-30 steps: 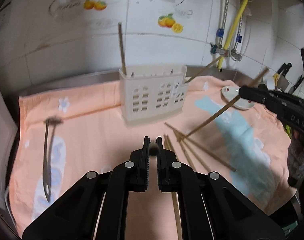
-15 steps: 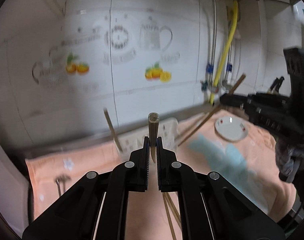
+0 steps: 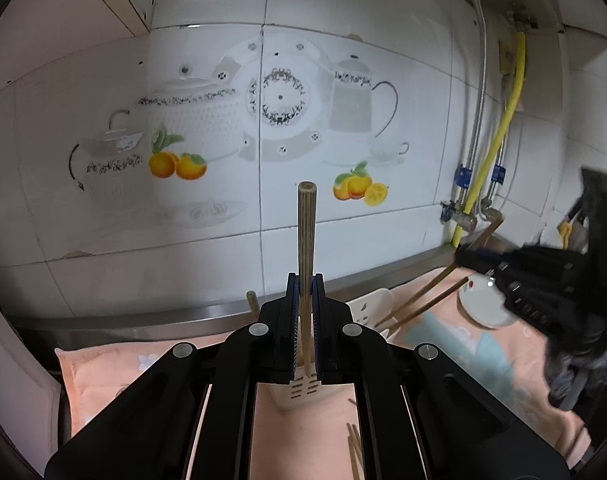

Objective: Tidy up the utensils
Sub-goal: 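Lift the chopstick with the right tool and release it into the caddy, then withdraw the open right tool back over the chopstick pile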

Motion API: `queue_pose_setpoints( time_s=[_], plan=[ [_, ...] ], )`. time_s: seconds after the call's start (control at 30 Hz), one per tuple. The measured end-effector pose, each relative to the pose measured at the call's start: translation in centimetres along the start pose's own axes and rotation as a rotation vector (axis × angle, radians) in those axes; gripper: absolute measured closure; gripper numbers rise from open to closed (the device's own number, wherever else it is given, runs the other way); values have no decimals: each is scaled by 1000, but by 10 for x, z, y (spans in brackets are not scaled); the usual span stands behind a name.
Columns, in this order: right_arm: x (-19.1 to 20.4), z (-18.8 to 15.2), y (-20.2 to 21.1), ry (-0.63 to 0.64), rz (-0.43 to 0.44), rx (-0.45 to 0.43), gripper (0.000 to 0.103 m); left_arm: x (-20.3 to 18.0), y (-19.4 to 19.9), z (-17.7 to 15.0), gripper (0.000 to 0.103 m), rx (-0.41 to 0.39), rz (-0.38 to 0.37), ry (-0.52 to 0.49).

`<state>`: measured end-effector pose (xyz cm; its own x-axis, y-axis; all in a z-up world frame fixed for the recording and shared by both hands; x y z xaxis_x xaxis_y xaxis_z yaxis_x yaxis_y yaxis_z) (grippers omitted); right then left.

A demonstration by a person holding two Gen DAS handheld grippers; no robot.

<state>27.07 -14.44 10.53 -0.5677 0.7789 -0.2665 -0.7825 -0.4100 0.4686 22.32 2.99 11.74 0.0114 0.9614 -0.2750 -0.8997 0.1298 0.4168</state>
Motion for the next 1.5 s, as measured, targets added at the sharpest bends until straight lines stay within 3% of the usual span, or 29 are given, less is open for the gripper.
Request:
queue_pose_setpoints(
  time_s=[0.43,0.7,0.77,0.87,0.93,1.03,1.1,1.13,1.27,1.33,1.5],
  plan=[
    [1,-30,-39,-16,23,100,96,5,2,26,98,-82,4,29],
    [-1,-44,-47,-36,28,131,96,33,-40,0,97,14,41,89],
    [-2,-45,-48,-44,28,130,83,37,-45,-6,96,31,38,101],
    [-2,-45,-46,-46,22,128,75,40,-49,-12,93,47,44,102],
    [-2,-44,-45,-46,19,126,74,41,-49,-14,87,45,49,98],
    [-2,-45,-44,-48,19,127,73,41,-48,-16,86,45,46,100],
    [-2,-45,-42,-53,21,125,67,41,-47,-16,86,47,42,102],
    [-2,-44,-40,-54,22,119,59,41,-46,-15,83,47,44,100],
    [-1,-40,-29,-35,5,102,57,40,-37,-14,57,26,55,96],
    [-1,-38,-21,-32,-1,90,56,37,-31,-15,57,19,57,91],
    [2,-42,-4,-34,-7,69,46,32,-15,-20,41,2,67,78]
  ],
)
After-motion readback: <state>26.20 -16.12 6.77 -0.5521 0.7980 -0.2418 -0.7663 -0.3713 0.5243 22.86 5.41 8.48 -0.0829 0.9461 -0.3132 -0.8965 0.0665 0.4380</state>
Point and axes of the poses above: each gripper's, at about its wrist camera, not at the fingertips, and y roughly against the way its jaws point, x to its left, z to its top, the point moved 4 cm from there along -y, roughly the way its jaws point, and after that the axes turned 15 degrees about y, right-handed, at the moved point
